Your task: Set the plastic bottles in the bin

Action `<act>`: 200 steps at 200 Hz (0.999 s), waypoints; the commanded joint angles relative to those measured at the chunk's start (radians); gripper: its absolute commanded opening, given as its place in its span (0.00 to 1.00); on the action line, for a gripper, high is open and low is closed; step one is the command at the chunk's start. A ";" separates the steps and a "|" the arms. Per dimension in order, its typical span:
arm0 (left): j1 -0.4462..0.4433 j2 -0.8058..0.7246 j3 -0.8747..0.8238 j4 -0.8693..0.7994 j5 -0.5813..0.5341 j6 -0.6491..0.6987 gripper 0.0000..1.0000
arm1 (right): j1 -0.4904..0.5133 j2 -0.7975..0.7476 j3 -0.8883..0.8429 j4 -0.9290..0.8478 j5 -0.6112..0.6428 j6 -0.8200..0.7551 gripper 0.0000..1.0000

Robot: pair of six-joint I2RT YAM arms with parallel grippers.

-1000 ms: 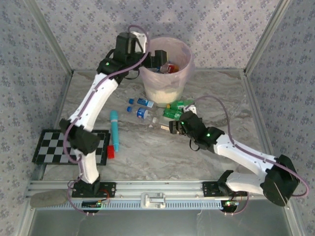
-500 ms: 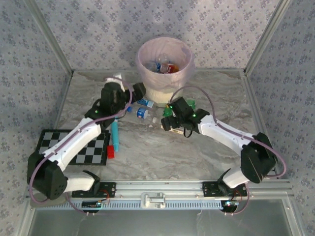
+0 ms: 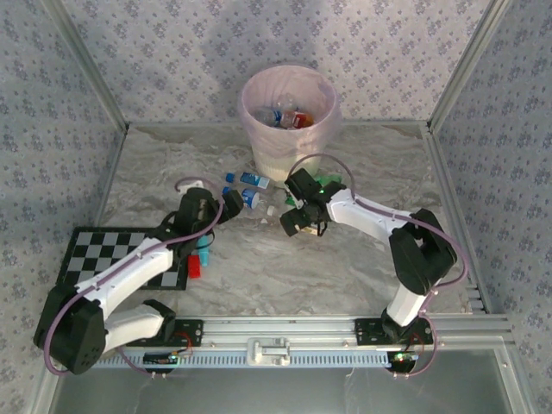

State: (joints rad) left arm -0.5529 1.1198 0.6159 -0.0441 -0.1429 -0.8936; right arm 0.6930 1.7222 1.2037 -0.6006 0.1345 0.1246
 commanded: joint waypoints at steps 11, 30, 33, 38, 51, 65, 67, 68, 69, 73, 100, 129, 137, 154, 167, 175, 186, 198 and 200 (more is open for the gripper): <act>-0.018 -0.020 -0.021 0.017 0.003 -0.064 1.00 | -0.006 0.047 0.044 -0.040 0.011 -0.028 1.00; -0.023 -0.008 -0.005 0.032 -0.008 -0.058 1.00 | 0.001 0.064 0.060 -0.047 -0.013 -0.026 1.00; -0.024 -0.005 -0.002 0.033 -0.009 -0.056 1.00 | 0.004 0.066 0.061 -0.047 -0.016 -0.026 1.00; -0.023 0.001 0.005 0.036 -0.008 -0.053 1.00 | 0.006 0.068 0.062 -0.046 -0.019 -0.023 1.00; -0.024 0.019 0.024 0.038 -0.005 -0.044 1.00 | 0.017 0.072 0.063 -0.045 -0.026 -0.019 1.00; -0.026 0.038 0.040 0.039 0.004 -0.039 1.00 | 0.027 0.078 0.063 -0.046 -0.027 -0.016 1.00; -0.026 0.040 0.041 0.039 0.005 -0.038 1.00 | 0.027 0.080 0.063 -0.047 -0.027 -0.016 1.00; -0.026 0.042 0.042 0.039 0.007 -0.038 1.00 | 0.028 0.081 0.062 -0.047 -0.027 -0.016 1.00; -0.026 0.043 0.042 0.039 0.006 -0.038 1.00 | 0.029 0.081 0.062 -0.047 -0.026 -0.016 1.00; -0.028 0.047 0.046 0.041 0.009 -0.038 1.00 | 0.032 0.084 0.064 -0.049 -0.023 -0.014 1.00; -0.035 0.062 0.047 0.040 0.016 -0.043 1.00 | 0.046 0.111 0.074 -0.065 -0.026 -0.010 1.00; -0.039 0.054 0.036 0.035 0.008 -0.053 1.00 | 0.068 0.140 0.089 -0.081 -0.033 -0.014 0.99; -0.040 0.051 0.033 0.032 0.005 -0.054 1.00 | 0.072 0.149 0.097 -0.087 -0.032 -0.016 0.98; -0.040 0.040 0.028 0.025 -0.006 -0.057 1.00 | 0.079 0.172 0.114 -0.100 -0.024 -0.021 0.93; -0.039 0.031 0.025 0.019 -0.014 -0.057 1.00 | 0.086 0.188 0.127 -0.112 -0.012 -0.025 0.89; -0.039 0.027 0.024 0.017 -0.018 -0.056 1.00 | 0.090 0.195 0.134 -0.116 -0.007 -0.026 0.86; -0.040 0.021 0.021 0.012 -0.021 -0.057 1.00 | 0.095 0.205 0.141 -0.121 0.000 -0.028 0.82; -0.040 0.018 0.019 0.009 -0.024 -0.057 1.00 | 0.101 0.213 0.148 -0.128 0.008 -0.032 0.78; -0.041 0.016 0.019 0.009 -0.023 -0.057 1.00 | 0.103 0.215 0.149 -0.129 0.009 -0.032 0.77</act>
State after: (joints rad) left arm -0.5858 1.1652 0.6312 -0.0269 -0.1471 -0.9379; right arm 0.7815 1.9083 1.3178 -0.6792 0.1196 0.1043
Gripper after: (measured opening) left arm 0.999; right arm 0.798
